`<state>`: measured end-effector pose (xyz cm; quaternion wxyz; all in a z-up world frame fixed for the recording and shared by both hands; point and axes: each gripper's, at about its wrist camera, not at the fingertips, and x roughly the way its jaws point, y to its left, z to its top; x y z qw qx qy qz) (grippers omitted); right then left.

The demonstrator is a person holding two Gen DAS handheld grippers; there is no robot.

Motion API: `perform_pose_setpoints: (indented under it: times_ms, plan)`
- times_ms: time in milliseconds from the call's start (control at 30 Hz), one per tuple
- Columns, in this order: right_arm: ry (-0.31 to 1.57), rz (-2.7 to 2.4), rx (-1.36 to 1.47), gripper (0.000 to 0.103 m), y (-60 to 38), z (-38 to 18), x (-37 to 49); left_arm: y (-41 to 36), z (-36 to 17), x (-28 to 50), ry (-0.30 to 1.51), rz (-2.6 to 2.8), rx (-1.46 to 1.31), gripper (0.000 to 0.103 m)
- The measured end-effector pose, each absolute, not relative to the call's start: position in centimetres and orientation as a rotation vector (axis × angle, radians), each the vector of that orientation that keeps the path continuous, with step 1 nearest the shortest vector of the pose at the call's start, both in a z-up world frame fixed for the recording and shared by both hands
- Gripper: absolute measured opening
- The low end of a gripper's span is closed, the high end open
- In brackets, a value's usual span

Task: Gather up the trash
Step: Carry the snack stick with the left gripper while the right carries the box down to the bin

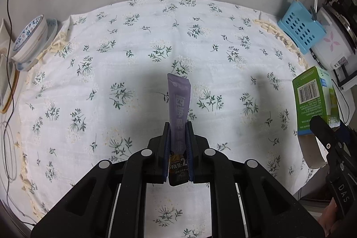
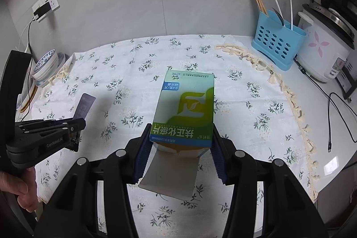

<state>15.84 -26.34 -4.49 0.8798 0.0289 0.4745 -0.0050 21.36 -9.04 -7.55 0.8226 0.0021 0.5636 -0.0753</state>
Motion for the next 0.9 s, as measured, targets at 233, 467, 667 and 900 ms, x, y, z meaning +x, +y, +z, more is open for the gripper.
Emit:
perform_pose_setpoints:
  times_ms: [233, 467, 667, 900]
  plan:
    - [0.989, -0.003, 0.052, 0.047, -26.5, -4.3, 14.2, -9.1, -7.1, 19.1, 1.199, -0.164, -0.01, 0.012]
    - [0.986, 0.007, 0.046, 0.047, -26.6, -3.9, 12.0, -9.2, -6.4, 17.3, 1.191, -0.17, -0.02, 0.012]
    - [0.98, 0.01, 0.039, 0.047, -26.9, -3.6, 10.5, -9.1, -6.3, 15.8, 1.192, -0.163, -0.023, 0.012]
    - [0.98, 0.015, 0.038, 0.047, -27.4, -3.4, 9.2, -9.2, -6.5, 13.9, 1.199, -0.16, -0.037, 0.012]
